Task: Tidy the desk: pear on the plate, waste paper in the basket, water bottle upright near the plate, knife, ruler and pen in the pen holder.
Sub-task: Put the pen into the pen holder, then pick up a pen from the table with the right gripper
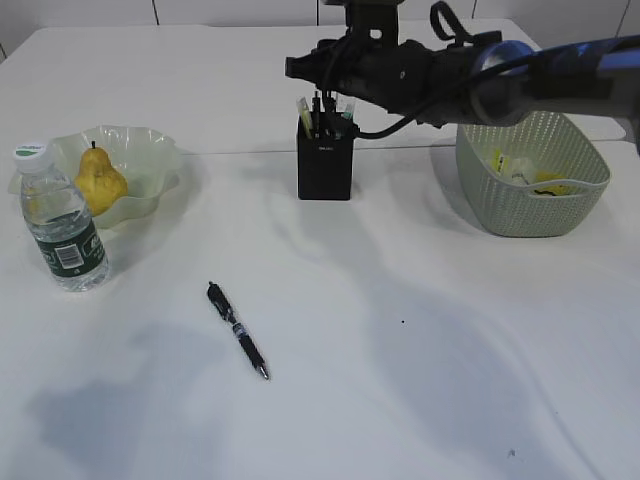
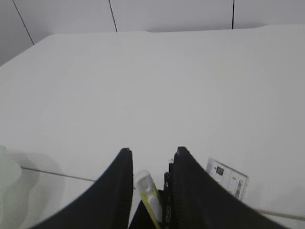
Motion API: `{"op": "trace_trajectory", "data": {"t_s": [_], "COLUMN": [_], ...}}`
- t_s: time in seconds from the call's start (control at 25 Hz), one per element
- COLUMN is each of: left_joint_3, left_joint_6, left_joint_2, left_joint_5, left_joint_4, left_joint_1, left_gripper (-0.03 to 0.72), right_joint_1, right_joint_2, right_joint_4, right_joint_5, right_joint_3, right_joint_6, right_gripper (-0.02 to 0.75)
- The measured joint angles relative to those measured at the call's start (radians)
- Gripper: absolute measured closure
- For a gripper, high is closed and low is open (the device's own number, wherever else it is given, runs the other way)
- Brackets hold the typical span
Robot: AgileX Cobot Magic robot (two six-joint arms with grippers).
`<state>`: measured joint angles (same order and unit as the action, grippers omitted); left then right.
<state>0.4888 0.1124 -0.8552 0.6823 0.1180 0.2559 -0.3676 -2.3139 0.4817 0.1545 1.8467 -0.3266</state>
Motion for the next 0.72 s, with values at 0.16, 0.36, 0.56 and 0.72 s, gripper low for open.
{"op": "trace_trajectory", "data": {"t_s": [0.16,0.36,0.56,0.72], "left_joint_3": [0.0,0.0,0.0,0.0], "left_joint_6": [0.0,0.0,0.0,0.0], "left_joint_2": [0.0,0.0,0.0,0.0], "left_joint_5": [0.0,0.0,0.0,0.0], "left_joint_4": [0.0,0.0,0.0,0.0], "left_joint_1": [0.0,0.0,0.0,0.0], "left_gripper": [0.451,0.451,0.451,0.451], "right_joint_1": [0.0,0.0,0.0,0.0], "right_joint_2": [0.047,0.093,0.141,0.17], "right_joint_4": [0.0,0.0,-0.006,-0.017], "right_joint_5": [-0.062,-0.216,-0.35,-0.469], "right_joint_3": [0.002,0.002,0.002,0.002], "right_joint_6": [0.0,0.0,0.0,0.0], "right_gripper": [0.49,0.49,0.489,0.489]}}
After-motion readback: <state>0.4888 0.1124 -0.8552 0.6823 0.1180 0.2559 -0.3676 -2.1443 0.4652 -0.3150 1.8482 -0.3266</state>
